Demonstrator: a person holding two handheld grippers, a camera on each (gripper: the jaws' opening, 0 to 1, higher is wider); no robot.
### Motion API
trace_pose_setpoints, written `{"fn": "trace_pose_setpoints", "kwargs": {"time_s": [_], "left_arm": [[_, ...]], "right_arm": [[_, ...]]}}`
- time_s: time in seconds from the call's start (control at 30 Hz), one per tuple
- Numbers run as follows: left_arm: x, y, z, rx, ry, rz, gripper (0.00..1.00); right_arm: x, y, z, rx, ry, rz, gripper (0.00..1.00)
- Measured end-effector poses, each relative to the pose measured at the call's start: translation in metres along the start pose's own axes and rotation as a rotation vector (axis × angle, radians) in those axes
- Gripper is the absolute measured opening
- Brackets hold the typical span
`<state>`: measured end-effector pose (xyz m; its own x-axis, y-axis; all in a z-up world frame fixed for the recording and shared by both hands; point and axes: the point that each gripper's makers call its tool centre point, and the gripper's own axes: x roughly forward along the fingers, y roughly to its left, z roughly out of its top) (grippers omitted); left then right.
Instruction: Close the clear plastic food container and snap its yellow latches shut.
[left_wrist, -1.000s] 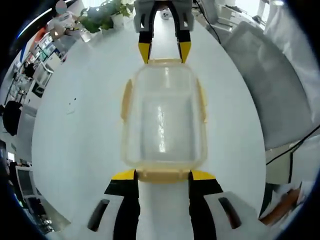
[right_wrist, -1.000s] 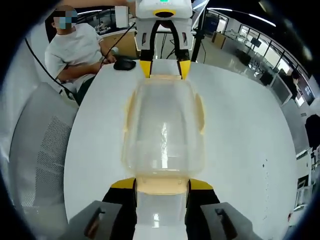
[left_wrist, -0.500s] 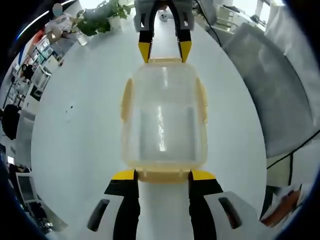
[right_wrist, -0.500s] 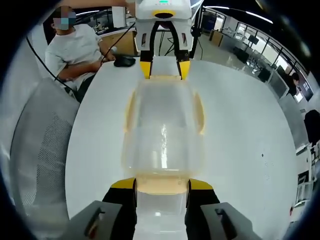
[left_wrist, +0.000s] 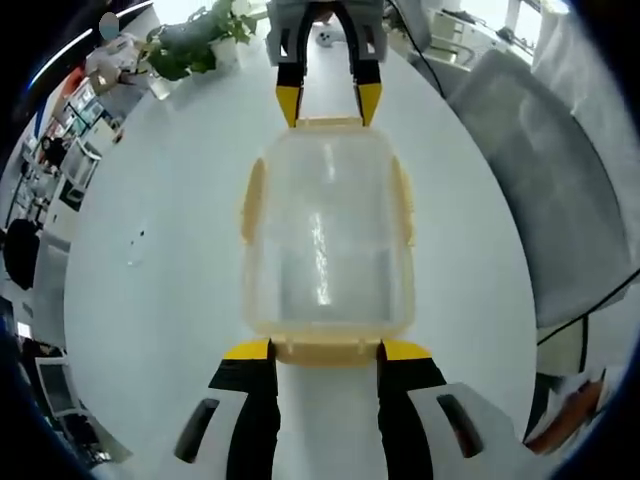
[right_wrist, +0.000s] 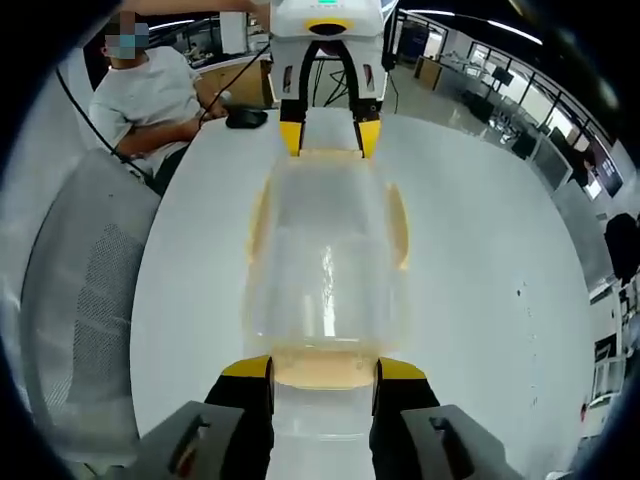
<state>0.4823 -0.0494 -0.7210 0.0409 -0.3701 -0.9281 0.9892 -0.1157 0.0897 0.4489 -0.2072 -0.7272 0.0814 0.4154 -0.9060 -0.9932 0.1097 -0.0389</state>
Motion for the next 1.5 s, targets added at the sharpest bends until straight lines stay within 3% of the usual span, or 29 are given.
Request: {"fn": "trace_pose_setpoints", "kwargs": {"time_s": [0.9,1.5], "left_arm": [[0.022,-0.001,0.038,0.026,-0.017,-0.018,0.35],[0.037,-0.001,0.054,0.034,-0.030,-0.027,0.35]], "right_arm": [[-0.011,0.006,-0.042,0.036,0.021,0.005,0.34],[-0.013,0.006,-0.063,0.053,0.032,0.005,0.34]]}}
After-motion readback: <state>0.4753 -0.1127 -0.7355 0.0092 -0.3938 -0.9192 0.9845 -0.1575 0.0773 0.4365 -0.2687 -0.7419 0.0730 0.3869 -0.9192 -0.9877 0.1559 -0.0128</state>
